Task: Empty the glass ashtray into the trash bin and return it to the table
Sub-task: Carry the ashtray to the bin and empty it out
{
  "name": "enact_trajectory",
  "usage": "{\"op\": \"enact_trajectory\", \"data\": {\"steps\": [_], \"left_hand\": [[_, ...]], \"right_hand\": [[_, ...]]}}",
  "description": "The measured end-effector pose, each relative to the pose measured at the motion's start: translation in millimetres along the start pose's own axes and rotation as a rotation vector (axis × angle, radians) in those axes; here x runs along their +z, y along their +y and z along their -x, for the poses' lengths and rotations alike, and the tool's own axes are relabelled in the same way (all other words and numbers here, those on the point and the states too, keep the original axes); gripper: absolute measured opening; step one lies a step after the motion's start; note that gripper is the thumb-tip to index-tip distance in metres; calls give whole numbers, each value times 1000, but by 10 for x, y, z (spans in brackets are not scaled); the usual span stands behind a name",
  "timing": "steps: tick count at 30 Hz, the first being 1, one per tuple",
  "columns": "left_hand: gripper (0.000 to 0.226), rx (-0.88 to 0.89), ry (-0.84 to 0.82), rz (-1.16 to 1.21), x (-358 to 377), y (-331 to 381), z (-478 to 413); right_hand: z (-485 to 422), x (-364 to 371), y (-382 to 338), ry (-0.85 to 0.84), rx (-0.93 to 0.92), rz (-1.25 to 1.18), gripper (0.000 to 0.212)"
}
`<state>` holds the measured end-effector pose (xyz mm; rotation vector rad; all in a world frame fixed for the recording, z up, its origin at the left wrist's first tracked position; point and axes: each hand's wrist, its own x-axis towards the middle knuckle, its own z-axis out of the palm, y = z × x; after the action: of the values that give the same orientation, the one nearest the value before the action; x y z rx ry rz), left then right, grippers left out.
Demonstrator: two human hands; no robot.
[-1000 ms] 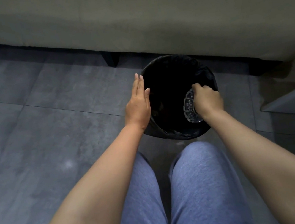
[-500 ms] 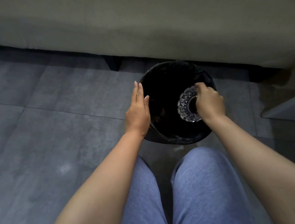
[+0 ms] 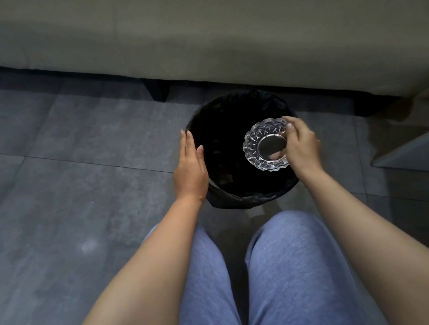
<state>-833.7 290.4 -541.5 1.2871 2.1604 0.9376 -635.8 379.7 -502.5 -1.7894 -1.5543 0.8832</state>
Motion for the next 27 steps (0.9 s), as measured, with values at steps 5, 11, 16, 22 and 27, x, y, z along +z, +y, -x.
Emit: {"op": "enact_trajectory", "data": {"steps": [5,11,16,22,27], "left_hand": [[53,-17,-15,2,-1,2,-26],[55,39,-10,-84,42,-32,-93],[53,223,60,-85,133,193,-129],[53,-21,-69,356,214,598,-74],[52,-298,-131,824,208,760,-8]], "right_hand": [[49,30,34,28,68,-106,30],[140,59,-26,15,148,-232,27],[199,154,-46,32,168,-337,29],[254,196,-134,28,190,-455,29],[335,239,-220,-43,204,-573,33]]}}
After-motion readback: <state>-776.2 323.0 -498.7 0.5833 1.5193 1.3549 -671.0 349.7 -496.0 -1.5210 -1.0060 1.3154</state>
